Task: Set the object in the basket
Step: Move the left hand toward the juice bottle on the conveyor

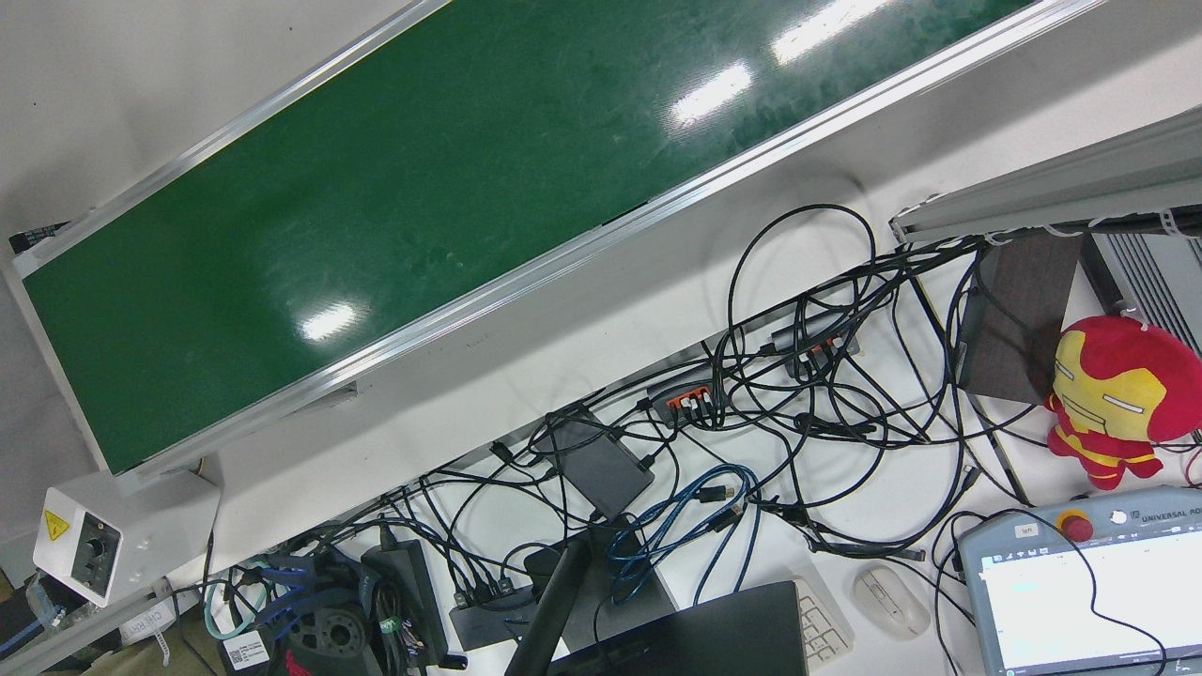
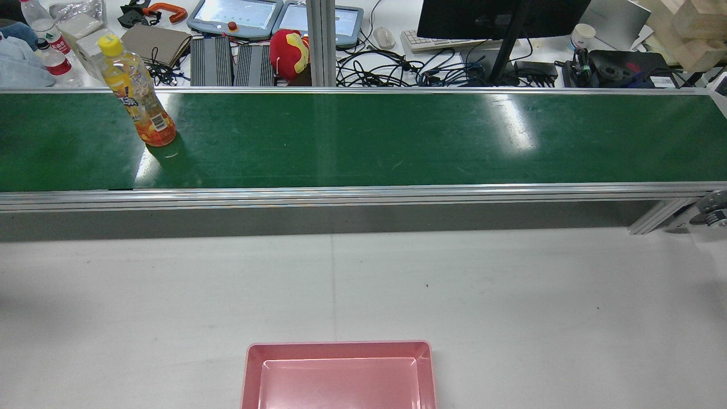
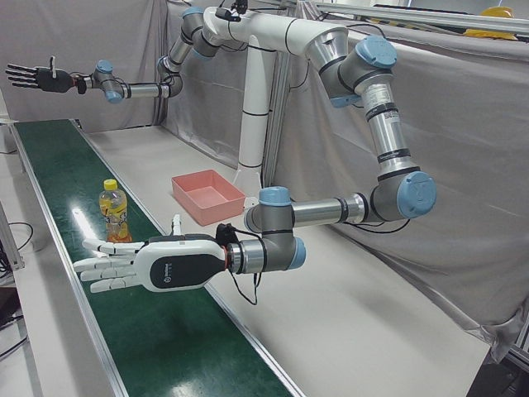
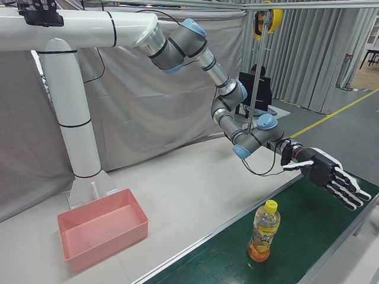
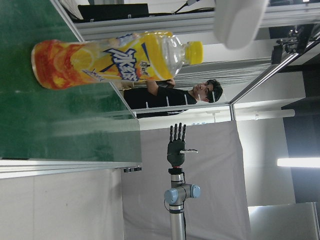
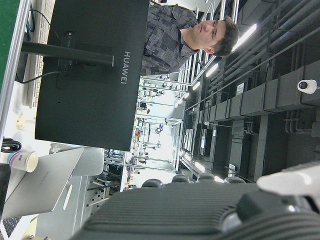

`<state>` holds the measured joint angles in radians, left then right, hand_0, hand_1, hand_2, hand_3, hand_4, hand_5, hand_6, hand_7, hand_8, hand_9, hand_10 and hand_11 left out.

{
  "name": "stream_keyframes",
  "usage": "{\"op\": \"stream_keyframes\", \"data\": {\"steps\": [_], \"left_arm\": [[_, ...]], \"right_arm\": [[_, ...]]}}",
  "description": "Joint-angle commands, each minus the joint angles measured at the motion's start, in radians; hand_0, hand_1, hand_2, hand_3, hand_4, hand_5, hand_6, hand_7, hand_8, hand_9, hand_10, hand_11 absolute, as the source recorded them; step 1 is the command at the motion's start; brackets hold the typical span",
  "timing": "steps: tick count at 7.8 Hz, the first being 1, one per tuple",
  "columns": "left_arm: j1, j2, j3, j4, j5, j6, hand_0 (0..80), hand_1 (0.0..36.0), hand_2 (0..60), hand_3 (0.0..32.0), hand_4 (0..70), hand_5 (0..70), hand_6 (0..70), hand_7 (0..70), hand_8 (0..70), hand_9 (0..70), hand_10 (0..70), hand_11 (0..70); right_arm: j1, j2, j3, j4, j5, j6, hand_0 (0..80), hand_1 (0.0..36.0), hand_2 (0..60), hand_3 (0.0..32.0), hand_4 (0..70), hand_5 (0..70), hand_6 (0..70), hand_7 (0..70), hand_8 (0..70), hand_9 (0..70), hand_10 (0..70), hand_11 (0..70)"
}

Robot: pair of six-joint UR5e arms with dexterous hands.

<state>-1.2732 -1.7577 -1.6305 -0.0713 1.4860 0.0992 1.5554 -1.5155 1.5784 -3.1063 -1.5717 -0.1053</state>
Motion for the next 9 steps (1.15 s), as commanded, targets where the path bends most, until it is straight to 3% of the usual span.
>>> {"op": "stream_keyframes", "data": {"steps": [1,3,5,7,9], "left_arm": [[0.082,-0.028,-0.002,0.002,-0.009,0.048,80.0,8.2,0.0,6.0,6.8,16.0,0.0,0.0,3.1,3.2,2.8,6.9],[0.139,-0.058,-0.002,0.007,-0.027,0.068,80.0,7.9,0.0,7.0,7.1,15.6,0.0,0.0,4.3,4.9,3.8,8.5],[0.202,-0.06,-0.029,0.033,-0.113,0.098,80.0,8.4,0.0,6.2,7.4,18.0,0.0,0.0,5.5,6.5,5.0,10.2],[0.212,-0.078,-0.049,0.091,-0.125,0.135,80.0,9.2,0.0,6.6,7.1,18.4,0.0,0.0,6.1,7.3,4.7,9.9],[0.239,-0.112,-0.046,0.132,-0.125,0.159,80.0,7.7,0.0,5.4,7.9,19.1,0.0,0.0,6.5,8.0,4.3,9.1]], "right_arm": [[0.0,0.0,0.002,0.0,0.001,-0.001,0.0,0.0,0.0,0.0,0.0,0.0,0.0,0.0,0.0,0.0,0.0,0.0],[0.0,0.0,0.0,0.0,-0.001,-0.001,0.0,0.0,0.0,0.0,0.0,0.0,0.0,0.0,0.0,0.0,0.0,0.0],[0.0,0.0,0.002,0.0,-0.001,0.001,0.0,0.0,0.0,0.0,0.0,0.0,0.0,0.0,0.0,0.0,0.0,0.0],[0.0,0.0,0.002,0.0,-0.001,-0.001,0.0,0.0,0.0,0.0,0.0,0.0,0.0,0.0,0.0,0.0,0.0,0.0],[0.0,0.0,0.002,0.0,-0.001,-0.001,0.0,0.0,0.0,0.0,0.0,0.0,0.0,0.0,0.0,0.0,0.0,0.0]]}}
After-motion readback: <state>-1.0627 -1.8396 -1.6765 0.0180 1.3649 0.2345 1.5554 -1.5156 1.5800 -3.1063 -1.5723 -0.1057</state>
